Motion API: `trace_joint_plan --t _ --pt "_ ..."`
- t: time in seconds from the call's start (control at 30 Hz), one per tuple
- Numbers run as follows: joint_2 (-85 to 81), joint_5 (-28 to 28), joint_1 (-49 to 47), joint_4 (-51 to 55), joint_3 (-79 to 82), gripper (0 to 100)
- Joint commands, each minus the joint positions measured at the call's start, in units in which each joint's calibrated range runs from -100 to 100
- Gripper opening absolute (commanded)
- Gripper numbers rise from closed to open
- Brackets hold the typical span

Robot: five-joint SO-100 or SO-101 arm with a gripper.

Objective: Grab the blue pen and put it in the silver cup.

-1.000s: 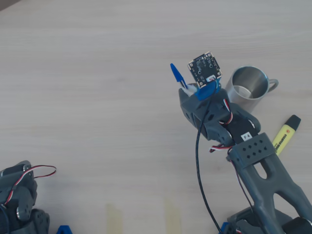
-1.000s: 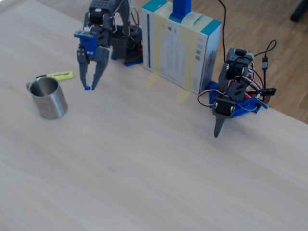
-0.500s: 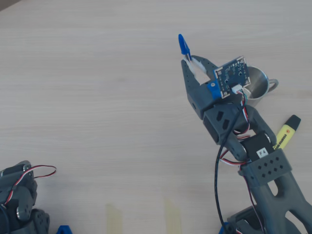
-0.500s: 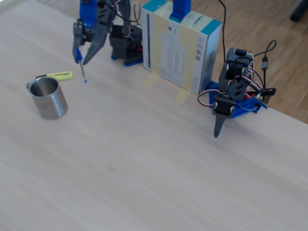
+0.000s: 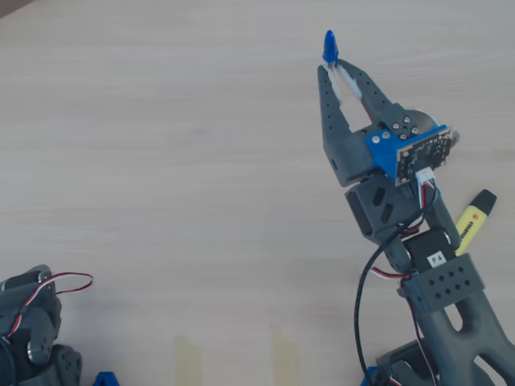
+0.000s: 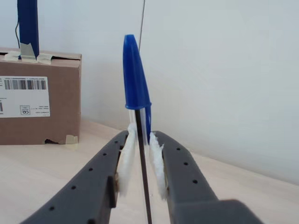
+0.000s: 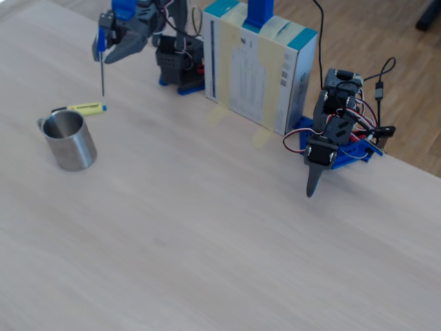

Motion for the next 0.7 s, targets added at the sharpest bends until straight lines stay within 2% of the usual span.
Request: trace_joint_plan --t 0.0,0.23,0.67 --pt "-2.5 -0.2 1.7 -4.9 1.0 2" --pt "-3.5 -5.1 5.2 -8.3 3.6 2" --pt "-3.5 -8.1 11.0 -12.7 3.5 2"
